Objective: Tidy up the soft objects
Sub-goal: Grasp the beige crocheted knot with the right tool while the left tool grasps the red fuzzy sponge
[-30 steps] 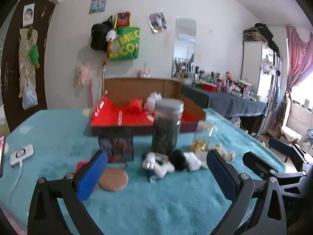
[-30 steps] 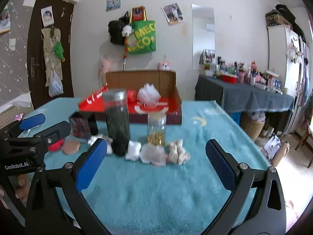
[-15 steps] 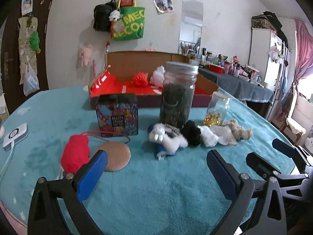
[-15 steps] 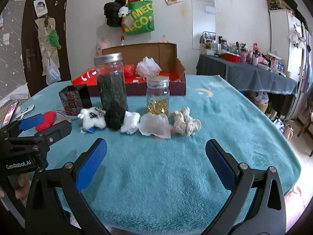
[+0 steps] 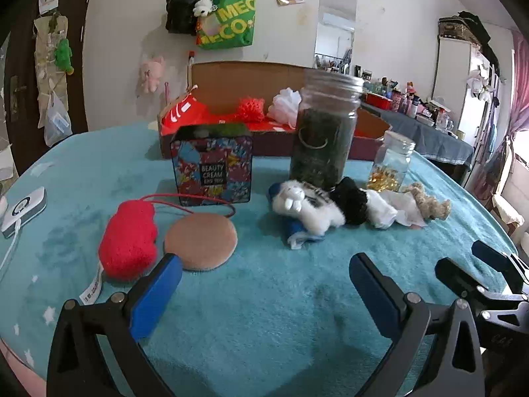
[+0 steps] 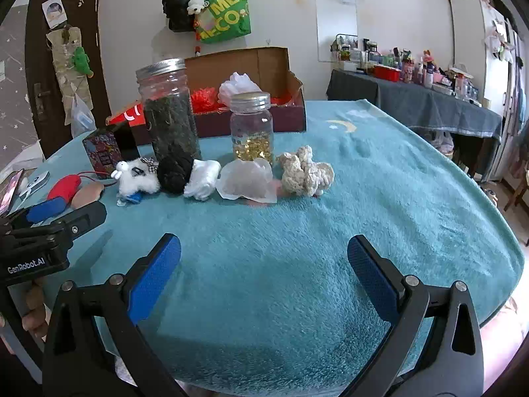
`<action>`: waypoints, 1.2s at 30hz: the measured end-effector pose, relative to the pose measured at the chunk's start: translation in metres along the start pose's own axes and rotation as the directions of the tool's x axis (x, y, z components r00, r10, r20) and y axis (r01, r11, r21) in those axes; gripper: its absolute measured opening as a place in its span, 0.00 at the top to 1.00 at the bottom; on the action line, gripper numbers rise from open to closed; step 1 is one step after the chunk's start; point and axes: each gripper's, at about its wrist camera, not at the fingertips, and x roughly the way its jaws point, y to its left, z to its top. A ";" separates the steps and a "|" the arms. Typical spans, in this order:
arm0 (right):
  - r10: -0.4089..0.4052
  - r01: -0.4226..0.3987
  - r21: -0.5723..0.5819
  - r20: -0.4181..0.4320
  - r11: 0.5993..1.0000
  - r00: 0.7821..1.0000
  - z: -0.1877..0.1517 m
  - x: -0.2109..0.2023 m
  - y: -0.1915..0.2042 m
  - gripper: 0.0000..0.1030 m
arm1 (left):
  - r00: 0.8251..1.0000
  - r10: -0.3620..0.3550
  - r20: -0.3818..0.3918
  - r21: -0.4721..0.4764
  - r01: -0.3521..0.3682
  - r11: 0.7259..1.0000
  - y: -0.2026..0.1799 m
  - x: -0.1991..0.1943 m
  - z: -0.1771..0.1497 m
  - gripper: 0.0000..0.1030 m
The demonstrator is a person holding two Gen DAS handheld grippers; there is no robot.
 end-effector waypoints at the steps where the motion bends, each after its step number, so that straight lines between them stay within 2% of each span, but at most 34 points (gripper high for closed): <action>1: -0.001 0.001 0.001 -0.001 1.000 1.000 0.000 0.001 -0.001 0.00 | 1.000 -0.002 -0.004 -0.006 0.002 1.000 0.002 0.001 0.000 0.00; 8: -0.002 0.002 0.013 -0.014 1.000 1.000 0.002 0.005 -0.004 0.00 | 1.000 -0.002 -0.008 -0.007 0.002 1.000 0.008 0.000 0.004 0.00; 16: -0.015 0.015 0.003 -0.013 1.000 1.000 0.019 0.008 -0.016 0.00 | 0.998 0.060 0.008 -0.007 -0.060 0.998 0.045 -0.011 0.024 0.00; 20: -0.013 0.013 0.016 -0.031 1.000 0.999 0.033 0.016 -0.027 0.00 | 0.996 0.090 -0.024 -0.010 -0.091 0.996 0.067 -0.007 0.034 0.00; 28: 0.064 -0.049 0.122 -0.122 0.991 0.990 0.049 0.044 -0.061 0.01 | 0.983 0.142 -0.115 0.001 -0.143 0.990 0.097 0.013 0.033 0.01; 29: 0.086 -0.067 0.141 -0.128 0.988 0.988 0.051 0.047 -0.066 0.03 | 0.982 0.143 -0.126 0.002 -0.144 0.990 0.099 0.016 0.033 0.05; 31: 0.094 -0.073 0.155 -0.132 0.985 0.987 0.053 0.048 -0.068 0.19 | 0.980 0.133 -0.150 -0.006 -0.135 0.991 0.104 0.020 0.029 0.18; 32: 0.087 -0.066 0.155 -0.136 0.986 0.987 0.054 0.050 -0.069 0.25 | 0.980 0.109 -0.164 -0.021 -0.114 0.993 0.106 0.023 0.027 0.30; 33: 0.092 -0.070 0.152 -0.144 0.986 0.985 0.055 0.052 -0.069 0.37 | 0.983 0.071 -0.172 -0.044 -0.079 0.996 0.110 0.024 0.026 0.38; 34: 0.111 -0.087 0.153 -0.155 0.984 0.982 0.055 0.055 -0.068 0.55 | 0.985 0.036 -0.170 -0.067 -0.048 0.997 0.112 0.023 0.026 0.42; 35: 0.139 -0.112 0.158 -0.169 0.981 0.976 0.055 0.058 -0.067 0.62 | 0.986 0.020 -0.166 -0.075 -0.033 0.997 0.113 0.021 0.026 0.56; 36: 0.172 -0.144 0.163 -0.174 0.976 0.970 0.055 0.060 -0.066 0.70 | 0.986 0.013 -0.165 -0.068 -0.025 0.997 0.110 0.019 0.027 0.60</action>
